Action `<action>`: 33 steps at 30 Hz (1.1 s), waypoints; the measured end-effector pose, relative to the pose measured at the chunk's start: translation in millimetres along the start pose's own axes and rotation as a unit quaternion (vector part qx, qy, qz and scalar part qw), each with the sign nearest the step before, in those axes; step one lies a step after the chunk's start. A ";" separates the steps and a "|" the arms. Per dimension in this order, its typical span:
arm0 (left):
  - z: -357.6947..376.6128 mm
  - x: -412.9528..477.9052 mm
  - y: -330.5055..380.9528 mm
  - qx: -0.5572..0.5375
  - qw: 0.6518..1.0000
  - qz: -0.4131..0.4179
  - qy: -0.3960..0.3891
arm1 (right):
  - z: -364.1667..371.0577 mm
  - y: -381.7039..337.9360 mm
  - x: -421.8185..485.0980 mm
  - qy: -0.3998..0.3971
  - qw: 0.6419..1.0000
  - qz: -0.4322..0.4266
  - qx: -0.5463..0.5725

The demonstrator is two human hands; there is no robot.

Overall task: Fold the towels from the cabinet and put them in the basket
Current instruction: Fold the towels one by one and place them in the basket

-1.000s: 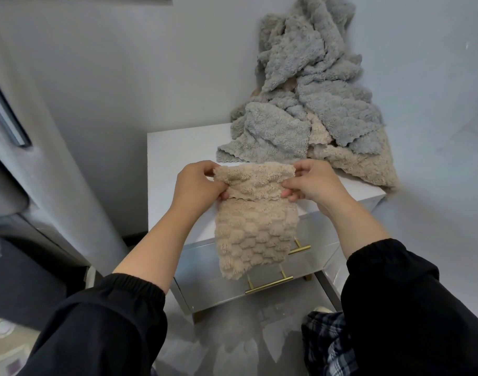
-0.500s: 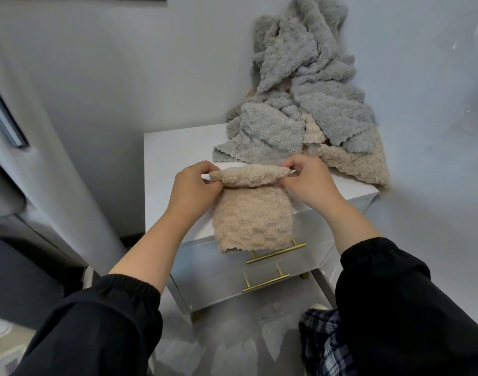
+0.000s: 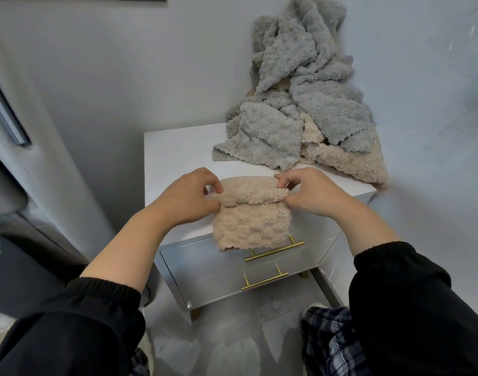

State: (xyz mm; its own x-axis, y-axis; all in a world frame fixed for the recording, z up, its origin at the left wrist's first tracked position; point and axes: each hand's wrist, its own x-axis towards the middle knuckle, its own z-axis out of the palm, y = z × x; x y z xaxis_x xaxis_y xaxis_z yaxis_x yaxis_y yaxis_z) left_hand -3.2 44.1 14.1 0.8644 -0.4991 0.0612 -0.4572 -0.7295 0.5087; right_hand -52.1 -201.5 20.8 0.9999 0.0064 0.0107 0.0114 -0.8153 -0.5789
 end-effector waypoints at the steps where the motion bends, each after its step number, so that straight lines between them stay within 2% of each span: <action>1: 0.3 0.3 0.1 -0.001 1.000 -0.001 -0.006 | 0.8 1.1 -0.5 -0.009 1.000 0.003 -0.003; 7: 12.4 6.0 -2.1 -0.053 0.996 -0.043 0.057 | 8.2 5.6 2.2 0.022 0.999 -0.003 0.029; 11: 16.6 7.6 -4.4 -0.068 0.995 -0.058 0.036 | 10.2 7.6 5.4 0.003 0.998 0.033 0.050; 15: 14.9 8.4 -5.7 -0.095 0.993 -0.069 0.014 | 4.4 5.2 3.1 -0.052 0.993 0.061 0.090; 18: 13.9 8.6 -4.8 -0.098 0.992 -0.073 -0.003 | 2.9 4.0 4.2 -0.064 0.993 0.065 0.075; 22: 13.7 8.9 -1.0 -0.122 0.989 -0.076 0.024 | 4.0 1.8 6.6 -0.061 0.991 0.073 0.093; 25: 15.8 8.7 2.5 -0.124 0.985 -0.082 0.083 | 4.3 -2.5 7.4 -0.033 0.986 0.082 0.142; 28: 18.1 8.7 5.1 -0.128 0.980 -0.073 0.135 | 6.3 -5.6 8.4 0.022 0.986 0.082 0.141; 33: 18.0 9.6 5.5 -0.111 0.975 -0.065 0.179 | 11.8 -6.3 10.4 0.089 0.976 0.058 0.189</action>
State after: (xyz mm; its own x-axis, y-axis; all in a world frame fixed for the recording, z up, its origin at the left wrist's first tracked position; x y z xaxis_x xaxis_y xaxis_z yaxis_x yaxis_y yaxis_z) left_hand -1.2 26.9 2.0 0.9478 -0.1852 0.2597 -0.3170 -0.6361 0.7035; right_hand -41.8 -189.4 14.9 0.9784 -0.2006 0.0493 -0.0666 -0.5323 -0.8439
